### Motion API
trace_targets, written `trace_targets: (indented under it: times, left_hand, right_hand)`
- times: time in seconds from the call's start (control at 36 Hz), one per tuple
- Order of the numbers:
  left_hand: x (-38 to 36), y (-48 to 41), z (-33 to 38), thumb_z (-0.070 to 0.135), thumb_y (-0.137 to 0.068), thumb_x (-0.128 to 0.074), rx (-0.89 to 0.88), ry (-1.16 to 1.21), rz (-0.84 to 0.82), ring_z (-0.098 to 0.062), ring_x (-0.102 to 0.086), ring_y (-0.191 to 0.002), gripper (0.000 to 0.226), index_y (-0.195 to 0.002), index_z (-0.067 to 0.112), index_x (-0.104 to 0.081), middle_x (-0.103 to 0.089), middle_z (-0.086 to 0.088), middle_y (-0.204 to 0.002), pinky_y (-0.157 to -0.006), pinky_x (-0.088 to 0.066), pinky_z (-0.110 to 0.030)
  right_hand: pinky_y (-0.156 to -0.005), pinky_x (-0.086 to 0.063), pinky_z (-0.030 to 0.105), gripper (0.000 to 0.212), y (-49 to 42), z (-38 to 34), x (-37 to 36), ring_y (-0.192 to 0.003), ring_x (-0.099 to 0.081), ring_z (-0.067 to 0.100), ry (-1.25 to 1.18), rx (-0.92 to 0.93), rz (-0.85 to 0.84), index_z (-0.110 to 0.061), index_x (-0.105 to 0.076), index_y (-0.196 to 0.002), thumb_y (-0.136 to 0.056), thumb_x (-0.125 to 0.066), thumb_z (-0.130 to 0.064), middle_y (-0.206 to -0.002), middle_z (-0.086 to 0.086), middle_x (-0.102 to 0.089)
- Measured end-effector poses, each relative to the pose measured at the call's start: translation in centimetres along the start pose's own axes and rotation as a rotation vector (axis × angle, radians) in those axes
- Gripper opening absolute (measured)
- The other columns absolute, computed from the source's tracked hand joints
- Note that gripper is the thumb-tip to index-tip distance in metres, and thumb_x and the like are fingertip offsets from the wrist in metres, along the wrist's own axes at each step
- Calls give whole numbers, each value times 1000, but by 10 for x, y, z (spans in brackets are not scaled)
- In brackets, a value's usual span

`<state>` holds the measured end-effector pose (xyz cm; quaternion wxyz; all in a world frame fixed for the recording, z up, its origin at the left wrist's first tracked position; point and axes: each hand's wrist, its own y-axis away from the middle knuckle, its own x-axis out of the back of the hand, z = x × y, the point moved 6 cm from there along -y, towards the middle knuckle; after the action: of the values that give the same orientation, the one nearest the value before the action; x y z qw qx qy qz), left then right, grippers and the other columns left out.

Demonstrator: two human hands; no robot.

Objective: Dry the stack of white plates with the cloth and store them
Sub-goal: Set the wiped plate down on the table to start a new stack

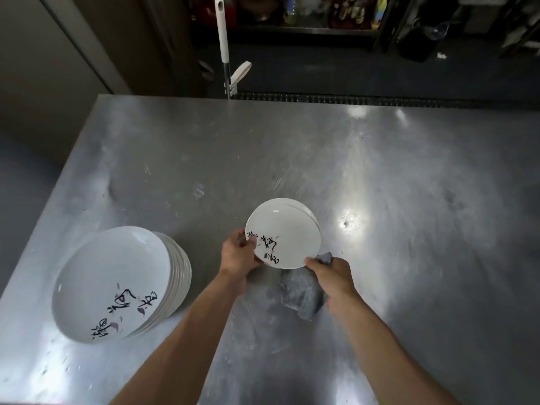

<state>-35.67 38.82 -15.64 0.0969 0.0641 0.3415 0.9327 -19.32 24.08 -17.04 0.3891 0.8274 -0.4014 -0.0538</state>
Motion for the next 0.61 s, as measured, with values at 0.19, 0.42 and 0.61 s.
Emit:
trace_targets:
  times: [0.19, 0.42, 0.61]
  left_hand:
    - [-5, -3, -7, -6, -93, -49, 74, -49, -81, -16, -70, -90, 49, -120, 32, -63, -72, 10, -104, -57, -59, -27]
    - [-7, -4, -1, -20, -88, -50, 31, 75, -53, -24, -69, -86, 50, -106, 23, -67, -76, -2, -90, -68, -58, -32]
    - [-14, -17, 5, -19, -93, -51, 59, 178, -3, -37, -67, -115, 63, -147, 11, -43, -66, -16, -128, -81, -59, -41]
  right_hand:
    - [-77, -56, 31, 12, -14, -4, 0, -84, -71, 23, 50, 32, -2, -6, -72, -82, -87, -77, -15, -86, 8, -74]
    - [-58, -50, 19, 15, -12, 0, 3, -78, -71, 15, 145, 12, -78, -8, -71, -81, -86, -78, -20, -80, 3, -74]
    - [-53, -54, 21, 20, 2, 12, 5, -69, -74, 17, 77, -61, -155, 1, -71, -89, -87, -79, -18, -80, 11, -77]
